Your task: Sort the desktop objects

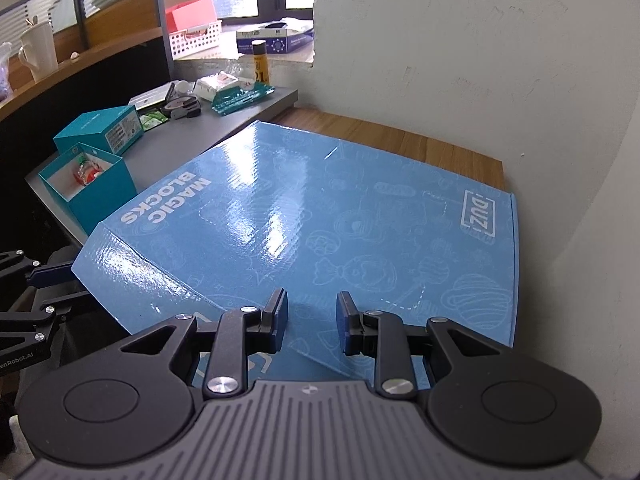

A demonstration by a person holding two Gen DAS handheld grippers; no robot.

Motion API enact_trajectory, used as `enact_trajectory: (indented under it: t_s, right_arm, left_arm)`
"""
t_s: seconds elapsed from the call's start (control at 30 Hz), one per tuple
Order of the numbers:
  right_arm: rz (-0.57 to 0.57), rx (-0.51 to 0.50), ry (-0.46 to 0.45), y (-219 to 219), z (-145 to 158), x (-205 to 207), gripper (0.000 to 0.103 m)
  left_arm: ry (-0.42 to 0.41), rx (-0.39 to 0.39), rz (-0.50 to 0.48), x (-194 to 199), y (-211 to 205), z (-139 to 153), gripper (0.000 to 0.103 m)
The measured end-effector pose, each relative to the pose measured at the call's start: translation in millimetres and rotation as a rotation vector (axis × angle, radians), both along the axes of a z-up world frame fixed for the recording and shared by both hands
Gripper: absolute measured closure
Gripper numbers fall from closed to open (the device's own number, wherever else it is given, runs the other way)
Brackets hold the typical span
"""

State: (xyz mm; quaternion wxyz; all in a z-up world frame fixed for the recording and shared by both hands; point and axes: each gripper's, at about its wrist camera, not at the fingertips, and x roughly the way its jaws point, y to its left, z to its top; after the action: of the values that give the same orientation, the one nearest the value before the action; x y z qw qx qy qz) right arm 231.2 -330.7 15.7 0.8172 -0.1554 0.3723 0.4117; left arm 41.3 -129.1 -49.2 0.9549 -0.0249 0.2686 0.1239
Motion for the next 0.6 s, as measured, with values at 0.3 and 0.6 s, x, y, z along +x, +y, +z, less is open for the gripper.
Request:
enact_trajectory:
  t_s: [0.3, 0.6]
  right_arm:
    - [0.07, -0.012, 0.044, 11.0, 5.0, -5.8, 0.068]
    - [0.068, 0.019, 0.012, 9.7, -3.6, -14.0, 0.059]
  left_arm:
    - [0.021, -0.046, -0.014, 0.4, 1.3, 8.2, 0.06]
    - [0.018, -0.056, -0.026, -4.2, 4.3, 0.5, 0.06]
